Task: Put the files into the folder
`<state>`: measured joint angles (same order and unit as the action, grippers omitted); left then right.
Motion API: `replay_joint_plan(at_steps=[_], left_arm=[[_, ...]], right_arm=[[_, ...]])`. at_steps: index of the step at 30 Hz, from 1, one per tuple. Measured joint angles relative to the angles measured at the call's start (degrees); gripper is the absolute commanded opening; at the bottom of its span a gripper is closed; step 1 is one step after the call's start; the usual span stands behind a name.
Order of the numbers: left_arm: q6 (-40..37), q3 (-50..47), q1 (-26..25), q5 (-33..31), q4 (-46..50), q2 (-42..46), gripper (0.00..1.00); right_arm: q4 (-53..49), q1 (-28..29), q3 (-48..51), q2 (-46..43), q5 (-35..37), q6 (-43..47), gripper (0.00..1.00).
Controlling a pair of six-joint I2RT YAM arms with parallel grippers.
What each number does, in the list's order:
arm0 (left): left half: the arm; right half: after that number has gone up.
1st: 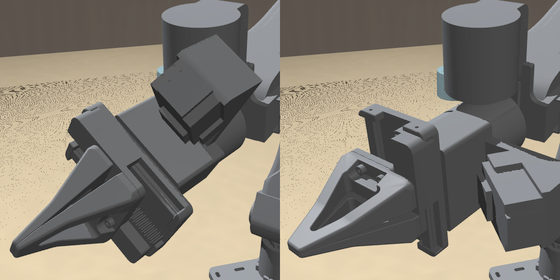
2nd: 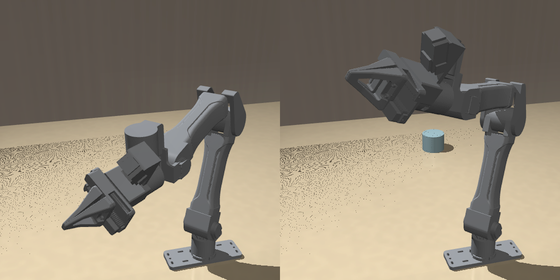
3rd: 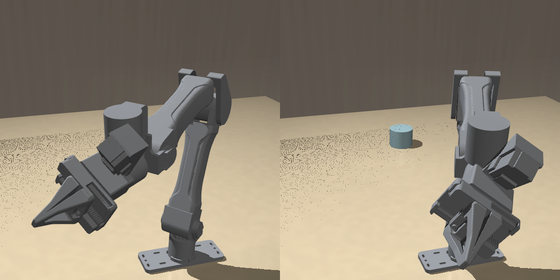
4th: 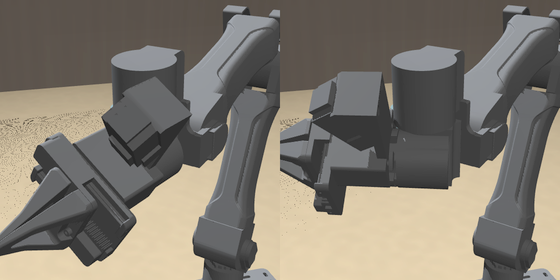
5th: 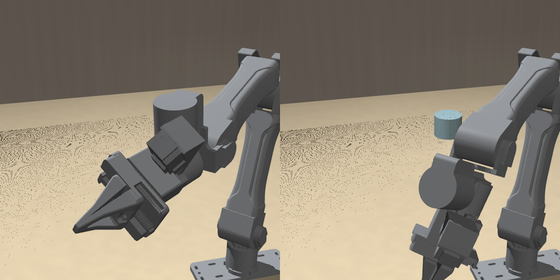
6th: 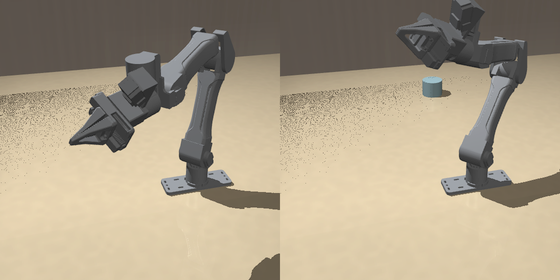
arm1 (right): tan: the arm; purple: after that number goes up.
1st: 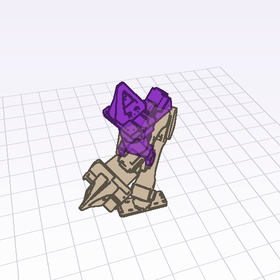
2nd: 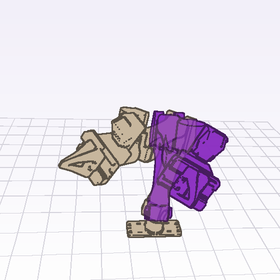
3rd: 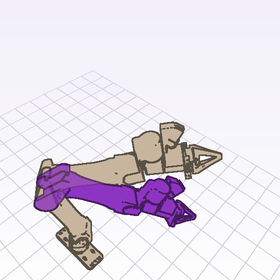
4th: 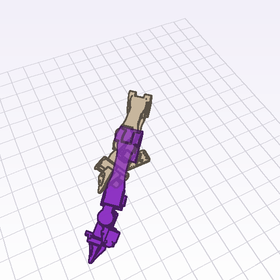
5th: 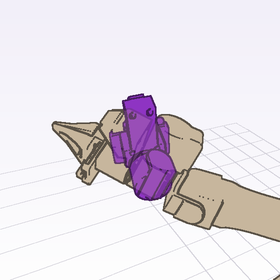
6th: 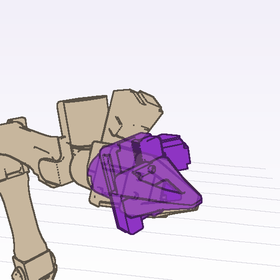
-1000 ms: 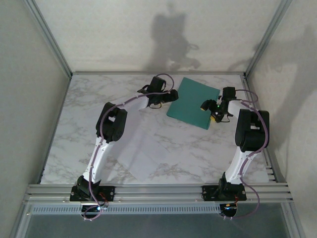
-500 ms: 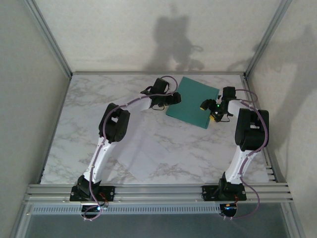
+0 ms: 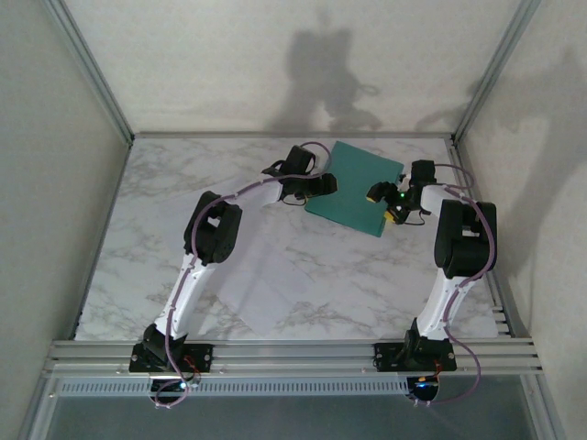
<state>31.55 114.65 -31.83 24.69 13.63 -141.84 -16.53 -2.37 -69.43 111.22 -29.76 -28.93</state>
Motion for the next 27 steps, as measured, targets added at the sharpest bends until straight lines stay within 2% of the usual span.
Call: replay_joint_plan(at_steps=[10, 15, 18, 27], left_arm=[[0.02, -1.53, 0.04, -0.66, -0.79, 0.79, 0.78], [0.37, -4.15, 0.07, -1.4, -1.55, 2.25, 0.77], [1.36, -6.21, -0.13, -1.33, -2.14, 3.56, 0.78], [4.76, -14.84, -2.95, -1.97, -3.76, 9.9, 0.78]], right_arm=[[1.84, 0.26, 2.21, -2.01, -4.94, 0.83, 0.81], [2.25, 0.26, 2.93, -5.79, -6.56, 0.87, 0.74], [3.15, 0.44, 3.32, -8.15, -8.22, 1.31, 0.66], [2.43, 1.07, 5.35, -12.74, -9.44, 3.43, 0.3]])
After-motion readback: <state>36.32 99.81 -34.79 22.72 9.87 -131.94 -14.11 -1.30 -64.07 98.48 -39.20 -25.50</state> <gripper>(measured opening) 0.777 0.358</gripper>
